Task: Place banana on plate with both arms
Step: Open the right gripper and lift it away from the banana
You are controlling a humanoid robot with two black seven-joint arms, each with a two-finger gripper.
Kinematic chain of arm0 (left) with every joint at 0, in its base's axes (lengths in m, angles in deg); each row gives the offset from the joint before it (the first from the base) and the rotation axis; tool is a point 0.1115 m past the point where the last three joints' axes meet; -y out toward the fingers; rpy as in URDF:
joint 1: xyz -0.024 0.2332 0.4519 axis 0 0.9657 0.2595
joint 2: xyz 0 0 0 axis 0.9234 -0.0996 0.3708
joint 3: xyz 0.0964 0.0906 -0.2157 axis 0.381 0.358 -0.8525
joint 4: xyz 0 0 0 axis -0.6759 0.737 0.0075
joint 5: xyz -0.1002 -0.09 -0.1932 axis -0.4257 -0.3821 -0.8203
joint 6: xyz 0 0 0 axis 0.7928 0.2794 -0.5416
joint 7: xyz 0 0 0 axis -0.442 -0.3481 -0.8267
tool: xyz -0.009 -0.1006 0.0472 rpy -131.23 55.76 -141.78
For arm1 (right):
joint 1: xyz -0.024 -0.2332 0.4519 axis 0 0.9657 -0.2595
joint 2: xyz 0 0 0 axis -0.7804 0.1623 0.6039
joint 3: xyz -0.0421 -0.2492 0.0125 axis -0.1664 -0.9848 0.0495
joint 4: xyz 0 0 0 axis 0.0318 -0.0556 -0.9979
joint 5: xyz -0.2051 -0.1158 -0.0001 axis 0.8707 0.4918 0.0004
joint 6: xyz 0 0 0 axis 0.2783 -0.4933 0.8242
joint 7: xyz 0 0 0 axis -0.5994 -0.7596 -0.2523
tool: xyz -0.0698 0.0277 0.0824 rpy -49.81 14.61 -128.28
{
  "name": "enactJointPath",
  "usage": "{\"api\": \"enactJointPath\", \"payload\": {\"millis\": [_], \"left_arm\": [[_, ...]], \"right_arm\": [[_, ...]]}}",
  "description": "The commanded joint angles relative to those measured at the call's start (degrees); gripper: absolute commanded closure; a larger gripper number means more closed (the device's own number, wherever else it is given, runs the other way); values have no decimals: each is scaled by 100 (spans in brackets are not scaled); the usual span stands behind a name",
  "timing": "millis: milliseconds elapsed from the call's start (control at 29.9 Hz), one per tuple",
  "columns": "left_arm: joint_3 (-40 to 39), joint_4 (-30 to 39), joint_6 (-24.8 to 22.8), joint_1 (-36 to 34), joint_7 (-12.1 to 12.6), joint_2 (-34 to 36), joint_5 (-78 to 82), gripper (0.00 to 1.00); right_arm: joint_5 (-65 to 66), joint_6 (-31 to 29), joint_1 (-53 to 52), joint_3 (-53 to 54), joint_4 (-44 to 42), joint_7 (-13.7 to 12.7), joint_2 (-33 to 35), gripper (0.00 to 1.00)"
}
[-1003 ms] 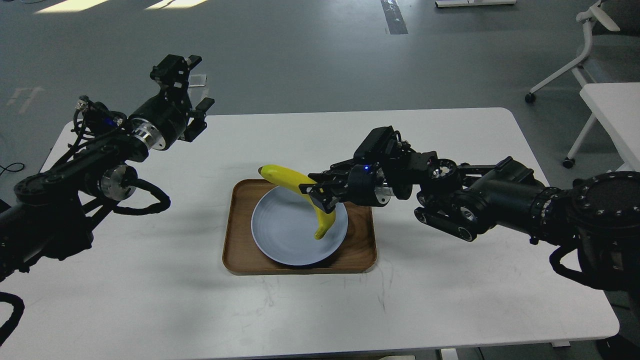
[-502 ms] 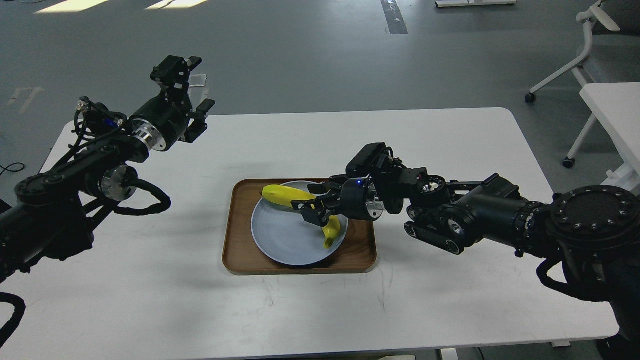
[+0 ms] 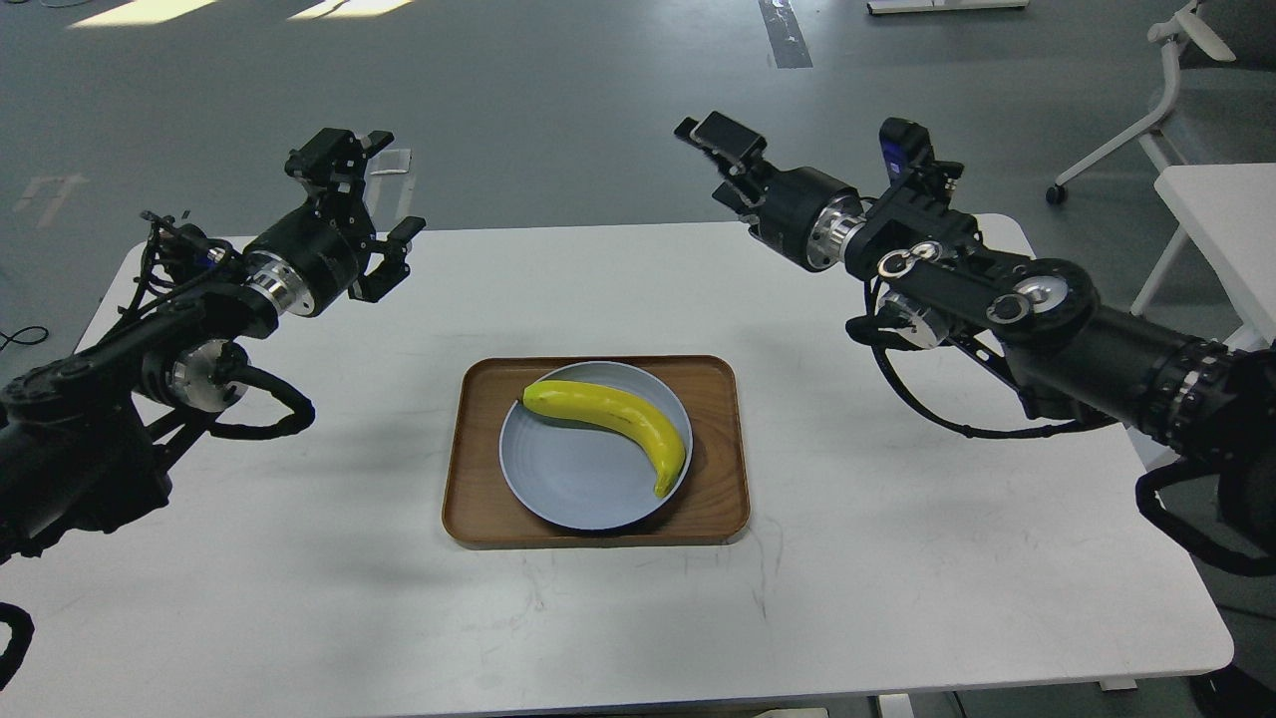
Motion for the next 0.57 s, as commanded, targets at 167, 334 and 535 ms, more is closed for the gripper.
{"api": "enactJointPath", "payload": {"millis": [167,334,535], "left_arm": [[-316,44,-181,288,21,-1,-59,2],[-387,308,-146,570,21,16,-94,2],[-527,317,-154,667,21,34,-94,2]], "right_arm": [[-778,-586,977,1128,162,-523,670,0],[-787,-595,1030,1390,162,-496,661,0],[-786,-595,1101,1559,162,-496,617,0]]}}
